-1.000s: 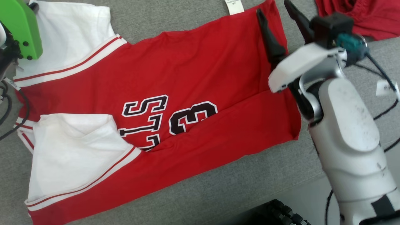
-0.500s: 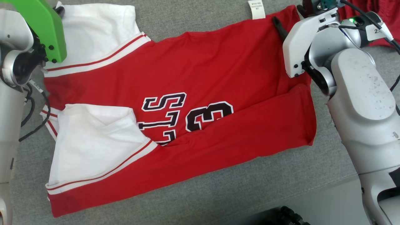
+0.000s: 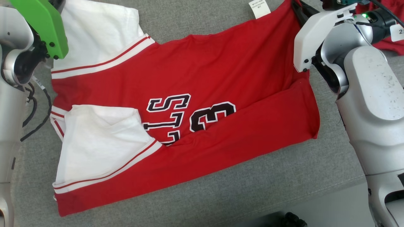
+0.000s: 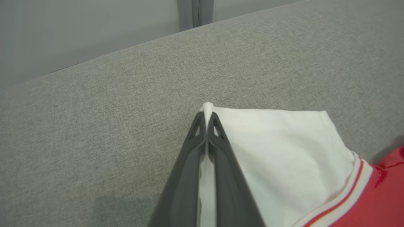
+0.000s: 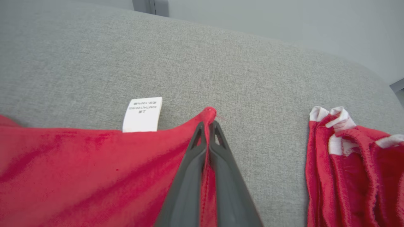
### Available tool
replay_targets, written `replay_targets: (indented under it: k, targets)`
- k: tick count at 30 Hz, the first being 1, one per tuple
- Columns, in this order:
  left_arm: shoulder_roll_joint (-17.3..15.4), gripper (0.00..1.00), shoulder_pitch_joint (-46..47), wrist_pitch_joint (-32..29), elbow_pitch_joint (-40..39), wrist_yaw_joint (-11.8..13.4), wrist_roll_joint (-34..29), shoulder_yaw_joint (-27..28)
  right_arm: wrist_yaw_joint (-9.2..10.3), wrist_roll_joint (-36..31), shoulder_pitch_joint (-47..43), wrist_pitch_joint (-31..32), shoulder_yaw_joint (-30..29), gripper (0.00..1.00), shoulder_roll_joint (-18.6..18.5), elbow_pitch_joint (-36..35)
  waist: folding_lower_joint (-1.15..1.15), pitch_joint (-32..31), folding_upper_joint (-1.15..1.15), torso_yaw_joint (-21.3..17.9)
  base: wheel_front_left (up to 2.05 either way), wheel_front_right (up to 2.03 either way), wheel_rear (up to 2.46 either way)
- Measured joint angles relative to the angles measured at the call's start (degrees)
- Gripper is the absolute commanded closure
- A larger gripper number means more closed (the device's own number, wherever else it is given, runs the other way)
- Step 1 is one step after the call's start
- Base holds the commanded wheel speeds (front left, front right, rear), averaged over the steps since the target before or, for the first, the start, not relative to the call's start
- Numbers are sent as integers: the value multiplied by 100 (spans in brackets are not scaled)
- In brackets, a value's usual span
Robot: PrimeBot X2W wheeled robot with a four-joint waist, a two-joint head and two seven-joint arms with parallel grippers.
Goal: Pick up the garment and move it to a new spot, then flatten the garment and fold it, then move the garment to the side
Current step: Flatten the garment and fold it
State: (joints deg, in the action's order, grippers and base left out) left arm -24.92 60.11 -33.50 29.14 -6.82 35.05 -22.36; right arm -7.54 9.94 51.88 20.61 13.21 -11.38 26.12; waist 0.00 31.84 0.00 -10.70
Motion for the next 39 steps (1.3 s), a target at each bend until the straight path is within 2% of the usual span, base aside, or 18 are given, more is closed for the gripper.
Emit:
replay_targets:
  k: [8,16,22,27,32,39]
  targets:
    - [24,100,-452,624,-441,-32,359,3,0,-42,-347,-894,3,100,-243,49,0,-406,0,102,0,0,0]
    - [-143,100,-2111,1237,-1642,-23,1048,344,0,255,-1464,-1541,21,100,-468,-278,0,-1047,0,257,0,0,0]
    - [-336,100,-3705,1594,-2837,311,1335,714,0,444,-2468,-1816,-130,100,-583,-656,0,-1533,0,384,0,0,0]
    - [-256,100,-4921,1872,-3645,609,1517,836,1,517,-3081,-1904,-408,100,-583,-840,0,-1880,0,519,0,0,0]
    - [-74,100,-5710,2075,-3873,731,1589,747,1,501,-3450,-1935,-630,100,-536,-825,-1,-2078,0,702,0,0,0]
    - [254,100,-6083,2307,-3527,733,1636,548,1,442,-3680,-2042,-835,100,-370,-601,-1,-2209,0,898,0,0,0]
